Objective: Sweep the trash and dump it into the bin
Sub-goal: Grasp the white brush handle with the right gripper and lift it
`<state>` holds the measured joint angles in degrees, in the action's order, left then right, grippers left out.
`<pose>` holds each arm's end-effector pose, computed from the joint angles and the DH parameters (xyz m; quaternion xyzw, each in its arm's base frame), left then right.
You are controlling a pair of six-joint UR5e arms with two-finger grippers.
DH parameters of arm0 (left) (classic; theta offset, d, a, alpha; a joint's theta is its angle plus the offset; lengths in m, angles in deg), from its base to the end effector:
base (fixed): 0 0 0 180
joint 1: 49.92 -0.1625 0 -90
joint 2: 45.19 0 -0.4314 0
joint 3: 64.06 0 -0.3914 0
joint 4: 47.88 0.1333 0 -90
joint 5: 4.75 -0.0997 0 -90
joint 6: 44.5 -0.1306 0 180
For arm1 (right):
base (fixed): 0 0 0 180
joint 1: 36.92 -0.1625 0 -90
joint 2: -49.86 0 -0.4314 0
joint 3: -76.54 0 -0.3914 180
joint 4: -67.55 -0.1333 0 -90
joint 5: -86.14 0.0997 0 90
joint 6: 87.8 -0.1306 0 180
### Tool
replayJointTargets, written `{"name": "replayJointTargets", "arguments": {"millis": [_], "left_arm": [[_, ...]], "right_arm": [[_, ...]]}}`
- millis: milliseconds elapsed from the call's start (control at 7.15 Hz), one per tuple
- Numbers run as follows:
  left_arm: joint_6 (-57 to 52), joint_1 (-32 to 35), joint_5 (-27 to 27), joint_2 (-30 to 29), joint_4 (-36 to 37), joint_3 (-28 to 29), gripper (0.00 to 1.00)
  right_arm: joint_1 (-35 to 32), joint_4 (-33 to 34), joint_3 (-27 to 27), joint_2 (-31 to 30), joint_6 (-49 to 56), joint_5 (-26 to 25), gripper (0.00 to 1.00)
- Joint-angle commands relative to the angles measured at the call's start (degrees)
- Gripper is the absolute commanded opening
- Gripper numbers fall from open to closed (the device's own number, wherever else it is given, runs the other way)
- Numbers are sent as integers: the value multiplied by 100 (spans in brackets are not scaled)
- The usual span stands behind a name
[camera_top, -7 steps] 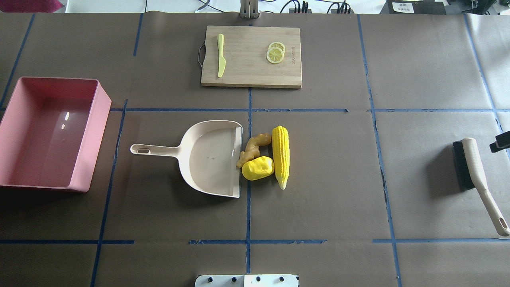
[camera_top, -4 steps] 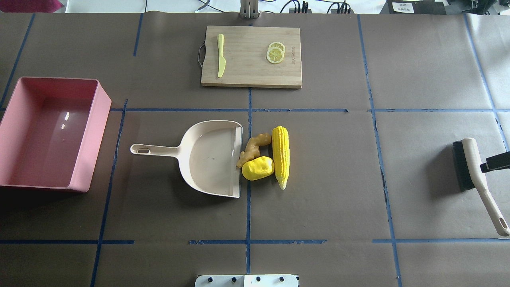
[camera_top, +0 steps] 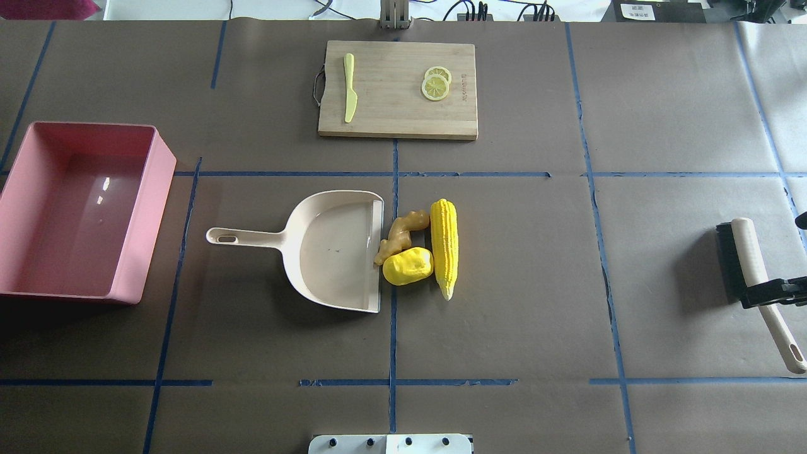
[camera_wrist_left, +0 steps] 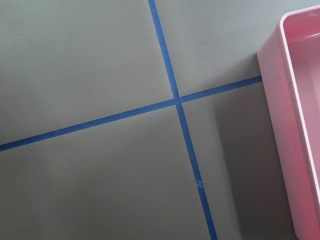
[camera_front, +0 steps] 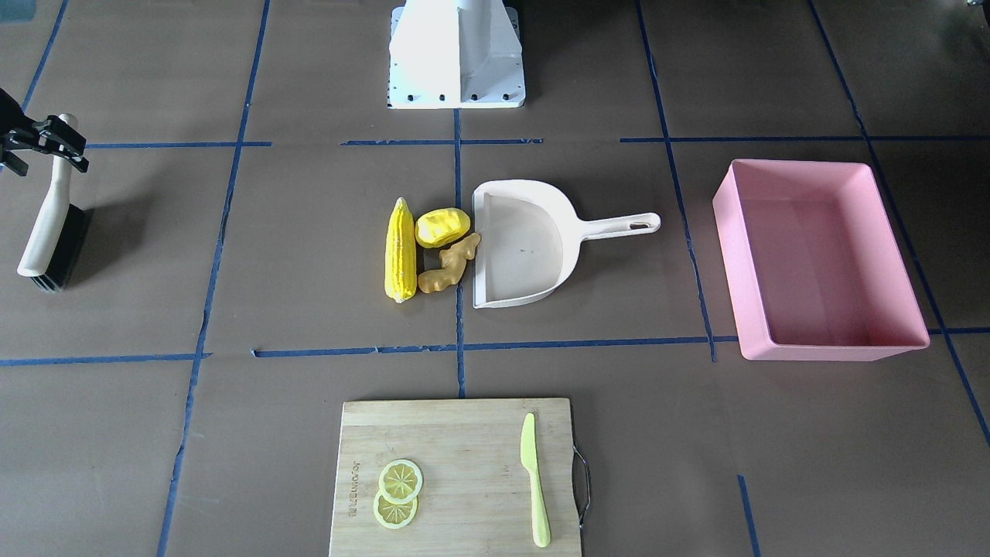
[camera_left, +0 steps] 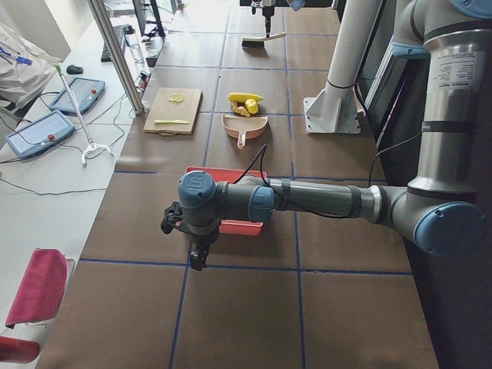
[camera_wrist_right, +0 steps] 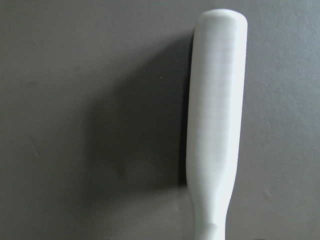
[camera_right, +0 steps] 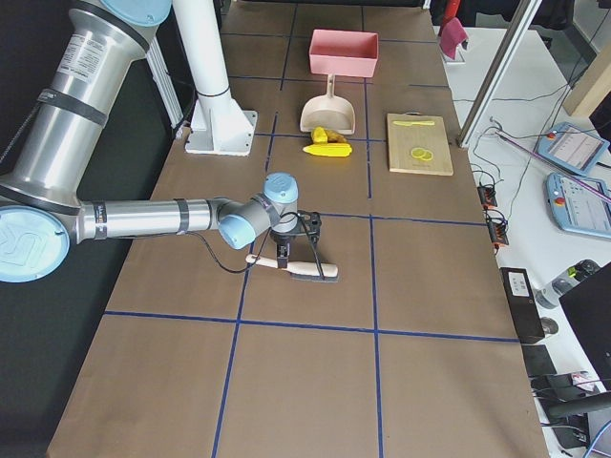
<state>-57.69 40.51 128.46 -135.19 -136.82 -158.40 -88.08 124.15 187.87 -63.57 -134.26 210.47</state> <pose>-0.0476 -0.4949 0.6536 0.0701 0.3623 0.1137 0.9224 -0.1798 -0.3185 0.6130 -0.0030 -0.3836 -0.0183 0.9233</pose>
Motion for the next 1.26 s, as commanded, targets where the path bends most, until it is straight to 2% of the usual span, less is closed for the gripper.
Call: {"name": "replayJointTargets", "arguments": {"millis": [0, 140, 280, 420, 560, 700, 1119], "left_arm": [[-7, 0, 3, 9, -1, -14, 100], [-16, 0, 3, 9, -1, -14, 100], [-16, 0, 12, 9, -1, -32, 100], [-16, 0, 12, 17, -1, -32, 100], [-16, 0, 12, 17, -1, -32, 100], [-8, 0, 12, 17, -1, -58, 100], [1, 0, 12, 17, -1, -58, 100]], "right_arm": [[159, -87, -172, -56, -73, -50, 88], [168, -87, -251, -56, -64, -94, 84], [177, -87, -321, -47, -64, -138, 74], [177, -79, -340, -47, -64, -138, 50], [186, -79, -348, -30, -64, -138, 15], [186, -79, -349, -30, -47, -138, 0], [151, -87, -261, -39, -20, -77, 0]]}}
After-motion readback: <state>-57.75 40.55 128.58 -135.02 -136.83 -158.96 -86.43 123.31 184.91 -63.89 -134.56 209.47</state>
